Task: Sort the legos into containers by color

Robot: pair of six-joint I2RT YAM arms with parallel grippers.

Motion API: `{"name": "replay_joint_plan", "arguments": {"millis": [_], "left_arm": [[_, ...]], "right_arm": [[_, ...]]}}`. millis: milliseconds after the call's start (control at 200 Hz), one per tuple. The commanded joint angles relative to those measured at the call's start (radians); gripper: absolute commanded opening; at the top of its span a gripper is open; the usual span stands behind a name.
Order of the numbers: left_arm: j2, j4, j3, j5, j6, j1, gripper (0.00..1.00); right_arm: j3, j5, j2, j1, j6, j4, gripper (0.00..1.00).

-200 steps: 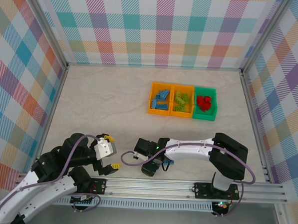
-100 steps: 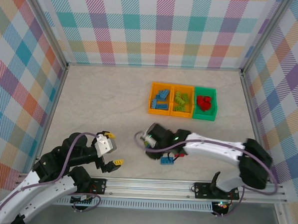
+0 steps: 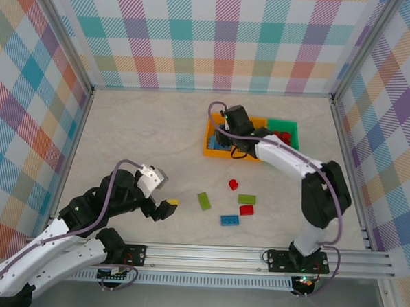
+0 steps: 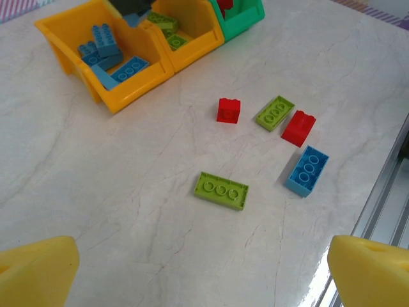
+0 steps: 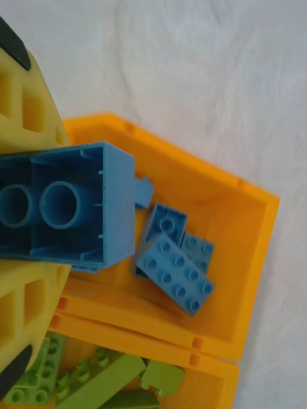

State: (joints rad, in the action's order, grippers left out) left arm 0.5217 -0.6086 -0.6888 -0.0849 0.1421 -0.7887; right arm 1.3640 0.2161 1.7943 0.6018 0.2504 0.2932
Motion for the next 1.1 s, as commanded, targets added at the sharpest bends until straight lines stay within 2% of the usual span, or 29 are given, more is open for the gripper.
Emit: {"name": "replay_joint_plan", "arguments": {"millis": [0, 55, 115, 220, 330, 445, 575, 670, 860, 1095], "left_arm": [[-0.063, -0.001, 0.018, 0.01, 0.002, -0.003, 1.0], [-0.081, 0.003, 0.021, 0.014, 0.006, -0.004, 1.0], [-0.09, 0.003, 0.023, 0.018, 0.01, -0.004, 1.0], [-0.083, 0.0, 0.023, 0.013, 0.004, -0.004, 1.0], [-0.067, -0.003, 0.02, 0.004, 0.002, -0.004, 1.0], [-0.06, -0.014, 0.018, 0.002, 0.009, -0.003, 1.0], [-0.063, -0.023, 0.023, -0.006, 0.047, -0.003, 1.0], [-0.059, -0.042, 0.029, 0.002, 0.11, -0.004, 1.0], [-0.038, -0.054, 0.037, -0.03, 0.149, -0.004, 1.0], [0.034, -0.073, 0.028, -0.043, 0.122, -0.003, 1.0]], "right_arm": [[0.105, 0.013, 0.071, -0.019, 0.013, 0.038, 0.39], [0.164, -0.001, 0.11, -0.025, 0.019, 0.073, 0.45], [0.218, -0.012, 0.133, -0.027, 0.029, 0.121, 0.48], [0.23, -0.053, 0.107, -0.027, 0.025, 0.141, 0.55], [0.209, -0.1, 0.032, -0.025, 0.035, 0.186, 0.5], [0.069, -0.17, -0.121, 0.016, 0.076, 0.21, 0.51], [-0.139, -0.16, -0.293, 0.131, 0.161, 0.215, 0.54], [-0.25, -0.15, -0.352, 0.225, 0.242, 0.216, 0.61], [-0.256, -0.115, -0.241, 0.351, 0.337, 0.294, 0.74], [-0.212, -0.084, -0.051, 0.407, 0.354, 0.277, 0.75]]}}
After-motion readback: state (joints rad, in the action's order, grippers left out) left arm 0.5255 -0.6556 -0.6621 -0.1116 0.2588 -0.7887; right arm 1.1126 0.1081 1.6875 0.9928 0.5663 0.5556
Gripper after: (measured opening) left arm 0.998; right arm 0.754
